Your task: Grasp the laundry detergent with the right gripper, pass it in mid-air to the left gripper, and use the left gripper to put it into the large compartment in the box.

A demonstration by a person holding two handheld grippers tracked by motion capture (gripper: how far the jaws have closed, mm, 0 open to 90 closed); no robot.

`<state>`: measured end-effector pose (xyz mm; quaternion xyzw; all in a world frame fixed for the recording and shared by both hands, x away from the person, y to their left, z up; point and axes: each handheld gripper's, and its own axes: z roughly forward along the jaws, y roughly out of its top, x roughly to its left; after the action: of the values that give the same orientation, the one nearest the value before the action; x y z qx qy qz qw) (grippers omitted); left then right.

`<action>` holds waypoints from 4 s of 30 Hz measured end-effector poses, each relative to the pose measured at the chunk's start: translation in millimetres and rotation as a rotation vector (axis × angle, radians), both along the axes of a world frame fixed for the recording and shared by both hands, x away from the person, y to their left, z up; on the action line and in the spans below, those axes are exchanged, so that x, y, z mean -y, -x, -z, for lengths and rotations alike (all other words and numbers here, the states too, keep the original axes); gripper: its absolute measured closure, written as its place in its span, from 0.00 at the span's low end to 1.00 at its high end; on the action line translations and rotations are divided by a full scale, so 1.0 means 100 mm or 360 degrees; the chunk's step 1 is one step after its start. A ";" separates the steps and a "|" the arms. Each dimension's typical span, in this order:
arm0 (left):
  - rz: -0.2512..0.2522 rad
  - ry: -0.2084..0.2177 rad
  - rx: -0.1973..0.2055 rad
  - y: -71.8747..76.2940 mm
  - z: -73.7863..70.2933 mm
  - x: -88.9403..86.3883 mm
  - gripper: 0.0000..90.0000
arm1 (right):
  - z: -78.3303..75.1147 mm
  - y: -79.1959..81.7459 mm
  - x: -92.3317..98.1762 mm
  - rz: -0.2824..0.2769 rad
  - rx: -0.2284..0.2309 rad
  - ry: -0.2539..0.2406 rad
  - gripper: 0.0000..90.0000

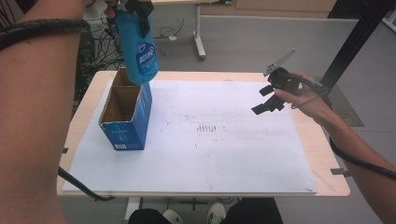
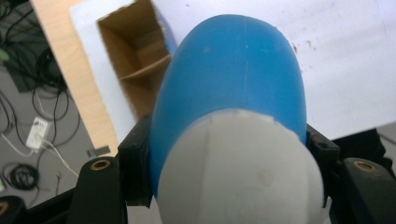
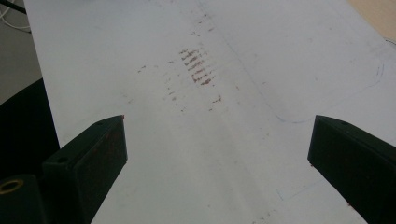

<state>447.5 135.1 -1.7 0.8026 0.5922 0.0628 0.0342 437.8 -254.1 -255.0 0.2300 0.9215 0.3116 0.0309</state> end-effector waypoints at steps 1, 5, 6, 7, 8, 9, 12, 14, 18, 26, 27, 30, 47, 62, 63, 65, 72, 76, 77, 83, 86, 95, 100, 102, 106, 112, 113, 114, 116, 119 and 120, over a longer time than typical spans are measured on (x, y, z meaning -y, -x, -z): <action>-0.0041 0.0003 0.0009 0.00 -0.03 -0.05 0.41 | 0.00 0.00 0.00 -0.0004 -0.0001 0.0002 0.05; -0.0124 0.0019 0.0012 0.01 -0.07 -0.16 0.41 | -0.02 0.01 -0.01 -0.0008 0.0007 0.0015 0.05; -0.0146 0.0016 0.0008 0.01 -0.08 -0.19 0.41 | -0.02 0.01 -0.01 -0.0008 0.0011 0.0023 0.05; -0.0173 0.0018 0.0010 0.01 -0.09 -0.21 0.41 | -0.03 0.01 -0.02 -0.0011 0.0014 0.0031 0.05; -0.0194 0.0017 0.0019 0.01 -0.10 -0.24 0.41 | -0.03 0.01 -0.02 -0.0013 0.0014 0.0033 0.05; -0.0216 0.0015 0.0018 0.01 -0.11 -0.26 0.41 | -0.03 0.02 -0.02 -0.0016 0.0015 0.0038 0.05; -0.0295 0.0013 0.0030 0.01 -0.12 -0.33 0.41 | -0.04 0.02 -0.03 -0.0025 0.0017 0.0043 0.05; -0.0336 0.0015 0.0036 0.01 -0.13 -0.37 0.41 | -0.05 0.02 -0.04 -0.0023 0.0020 0.0042 0.05; -0.0414 0.0032 0.0046 0.01 -0.14 -0.46 0.41 | -0.06 0.01 -0.03 -0.0023 0.0025 0.0037 0.05; -0.0519 0.0043 0.0070 0.02 -0.14 -0.62 0.41 | -0.08 0.01 -0.03 -0.0019 0.0032 0.0057 0.05; -0.0536 0.0055 0.0073 0.03 -0.14 -0.65 0.41 | -0.08 0.01 -0.04 -0.0021 0.0038 0.0057 0.06; -0.0566 0.0061 0.0087 0.03 -0.13 -0.69 0.41 | -0.09 0.01 -0.05 -0.0028 0.0038 0.0069 0.06; -0.0633 0.0064 0.0080 0.01 0.04 -0.83 0.41 | -0.10 0.00 -0.07 -0.0031 0.0033 0.0094 0.06; -0.0683 0.0103 0.0073 -0.02 0.31 -0.95 0.41 | -0.10 -0.02 -0.14 -0.0047 0.0026 0.0111 0.06; -0.0681 0.0102 0.0068 -0.02 0.34 -0.96 0.41 | -0.10 -0.02 -0.15 -0.0047 0.0024 0.0117 0.06; -0.0679 0.0104 0.0059 -0.02 0.39 -0.97 0.41 | -0.10 -0.02 -0.16 -0.0050 0.0022 0.0119 0.06; -0.0684 0.0091 0.0047 -0.03 0.58 -1.01 0.41 | -0.11 -0.01 -0.17 -0.0056 0.0025 0.0129 0.06; -0.0686 0.0098 0.0044 -0.04 0.68 -1.02 0.41 | -0.11 0.00 -0.17 -0.0055 0.0024 0.0130 0.06; -0.0687 0.0100 0.0041 -0.04 0.71 -1.02 0.41 | -0.10 0.00 -0.17 -0.0056 0.0021 0.0130 0.06; -0.0679 0.0096 0.0028 -0.05 0.87 -1.02 0.41 | -0.09 0.00 -0.18 -0.0060 0.0021 0.0141 0.06; -0.0668 0.0099 0.0017 -0.05 0.95 -1.01 0.41 | -0.09 0.01 -0.19 -0.0061 0.0018 0.0139 0.06; -0.0661 0.0113 -0.0004 -0.07 1.16 -1.02 0.41 | -0.09 0.01 -0.19 -0.0059 0.0020 0.0152 0.06; -0.0656 0.0128 -0.0014 -0.08 1.27 -1.01 0.41 | -0.08 0.01 -0.21 -0.0062 0.0022 0.0153 0.06; -0.0647 0.0130 -0.0010 -0.08 1.31 -1.01 0.41 | -0.07 0.01 -0.22 -0.0063 0.0019 0.0153 0.06; -0.0631 0.0141 -0.0026 -0.09 1.43 -1.00 0.41 | -0.06 0.00 -0.23 -0.0069 0.0016 0.0154 0.06; -0.0615 0.0133 -0.0048 -0.12 1.63 -0.97 0.41 | -0.05 0.00 -0.25 -0.0069 0.0015 0.0151 0.06; -0.0615 0.0133 -0.0049 -0.13 1.66 -0.97 0.41 | -0.05 0.00 -0.25 -0.0069 0.0014 0.0150 0.06; -0.0611 0.0132 -0.0054 -0.13 1.70 -0.97 0.41 | -0.04 0.00 -0.25 -0.0070 0.0013 0.0151 0.06; -0.0614 0.0141 -0.0064 -0.14 1.77 -0.97 0.41 | -0.04 0.00 -0.26 -0.0070 0.0008 0.0160 0.06; -0.0615 0.0142 -0.0072 -0.14 1.86 -0.97 0.41 | -0.03 -0.01 -0.26 -0.0069 0.0009 0.0160 0.06; -0.0611 0.0138 -0.0070 -0.14 1.88 -0.97 0.41 | -0.03 -0.01 -0.27 -0.0070 0.0007 0.0162 0.06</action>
<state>461.7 231.7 -190.1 0.6738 0.7372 0.0251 0.0433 438.6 -227.5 -252.0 0.2070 0.9409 0.2654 0.0378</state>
